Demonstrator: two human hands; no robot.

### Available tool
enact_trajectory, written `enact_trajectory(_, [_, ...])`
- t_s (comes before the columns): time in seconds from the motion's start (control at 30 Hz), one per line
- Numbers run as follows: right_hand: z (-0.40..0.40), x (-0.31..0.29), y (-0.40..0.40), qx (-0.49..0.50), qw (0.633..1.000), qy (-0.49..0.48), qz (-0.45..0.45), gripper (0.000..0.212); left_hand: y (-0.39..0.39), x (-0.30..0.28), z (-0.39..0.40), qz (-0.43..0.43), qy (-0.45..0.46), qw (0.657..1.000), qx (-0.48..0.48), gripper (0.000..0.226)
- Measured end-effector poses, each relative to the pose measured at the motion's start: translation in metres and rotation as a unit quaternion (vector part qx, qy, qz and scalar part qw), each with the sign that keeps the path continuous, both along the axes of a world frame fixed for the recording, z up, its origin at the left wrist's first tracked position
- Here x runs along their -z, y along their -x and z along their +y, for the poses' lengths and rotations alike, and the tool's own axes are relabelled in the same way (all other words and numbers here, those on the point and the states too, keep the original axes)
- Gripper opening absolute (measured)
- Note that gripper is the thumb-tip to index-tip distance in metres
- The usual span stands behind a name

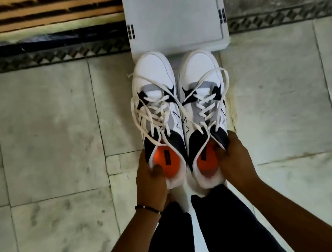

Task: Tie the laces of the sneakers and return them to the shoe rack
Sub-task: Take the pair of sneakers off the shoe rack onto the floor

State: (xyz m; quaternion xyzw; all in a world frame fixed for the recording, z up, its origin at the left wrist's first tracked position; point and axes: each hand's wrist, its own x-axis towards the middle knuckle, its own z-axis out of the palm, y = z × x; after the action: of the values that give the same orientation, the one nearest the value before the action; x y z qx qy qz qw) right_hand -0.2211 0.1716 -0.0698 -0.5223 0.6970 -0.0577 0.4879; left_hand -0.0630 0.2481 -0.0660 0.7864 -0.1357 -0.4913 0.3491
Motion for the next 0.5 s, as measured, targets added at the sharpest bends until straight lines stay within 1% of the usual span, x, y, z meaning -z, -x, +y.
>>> enact_trajectory(0.1, [0.030, 0.031, 0.008, 0.008, 1.000, -0.021, 0.005, 0.023, 0.008, 0.037, 0.032, 0.013, -0.018, 1.000, 0.014, 0.061])
enact_trajectory(0.2, [0.035, 0.091, 0.016, -0.006, 0.999, -0.031, 0.018, 0.025, 0.018, 0.099, 0.036, 0.009, -0.045, 0.998, 0.030, 0.052])
enact_trajectory(0.23, [0.034, 0.115, 0.020, -0.010, 0.999, -0.032, 0.024, 0.024, 0.021, 0.123, 0.034, 0.012, -0.046, 0.998, 0.037, 0.052])
enact_trajectory(0.37, [0.014, 0.205, 0.030, -0.029, 0.998, -0.026, 0.042, 0.021, 0.028, 0.220, 0.020, 0.013, -0.034, 0.998, 0.059, 0.055])
enact_trajectory(0.5, [-0.011, 0.284, 0.035, -0.091, 0.994, -0.004, 0.060, 0.023, 0.027, 0.305, 0.004, -0.017, -0.035, 0.997, 0.064, 0.048])
